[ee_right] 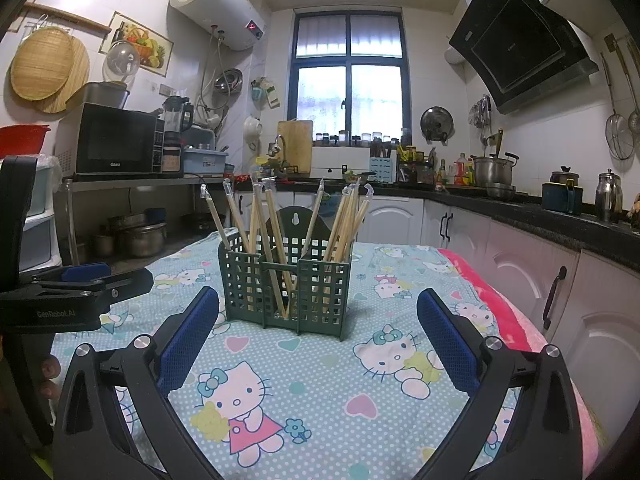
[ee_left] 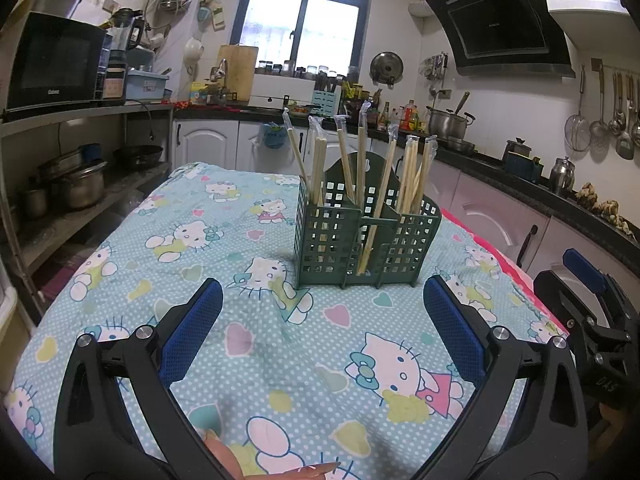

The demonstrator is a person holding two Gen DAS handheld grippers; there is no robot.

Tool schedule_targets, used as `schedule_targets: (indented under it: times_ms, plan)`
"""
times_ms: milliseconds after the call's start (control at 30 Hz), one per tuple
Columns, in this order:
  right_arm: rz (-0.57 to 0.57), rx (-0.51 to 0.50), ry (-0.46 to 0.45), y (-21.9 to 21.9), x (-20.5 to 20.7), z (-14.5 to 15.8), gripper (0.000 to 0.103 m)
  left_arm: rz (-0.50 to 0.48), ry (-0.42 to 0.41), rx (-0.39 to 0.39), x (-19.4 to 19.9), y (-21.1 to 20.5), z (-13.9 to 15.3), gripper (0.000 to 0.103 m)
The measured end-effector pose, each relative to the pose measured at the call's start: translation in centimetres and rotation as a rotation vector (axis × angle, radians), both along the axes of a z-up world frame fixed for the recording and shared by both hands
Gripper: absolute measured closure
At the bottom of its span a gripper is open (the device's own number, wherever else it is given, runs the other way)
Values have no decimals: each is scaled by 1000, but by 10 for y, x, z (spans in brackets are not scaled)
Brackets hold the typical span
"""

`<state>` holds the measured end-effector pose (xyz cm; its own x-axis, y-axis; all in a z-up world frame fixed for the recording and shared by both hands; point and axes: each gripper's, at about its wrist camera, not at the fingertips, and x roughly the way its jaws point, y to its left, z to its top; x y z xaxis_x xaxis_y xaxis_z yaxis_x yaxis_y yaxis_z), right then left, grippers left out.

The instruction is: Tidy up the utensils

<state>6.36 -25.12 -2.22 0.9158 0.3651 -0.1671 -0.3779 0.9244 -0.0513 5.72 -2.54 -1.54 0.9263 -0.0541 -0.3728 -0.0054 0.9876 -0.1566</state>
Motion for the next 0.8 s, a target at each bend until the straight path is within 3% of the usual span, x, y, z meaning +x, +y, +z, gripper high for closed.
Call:
schedule_targets:
  times_ms: [800]
  plan:
    - [-3, 1, 0, -1, 0, 0, 6, -5, 2, 0, 1, -1, 2, 11]
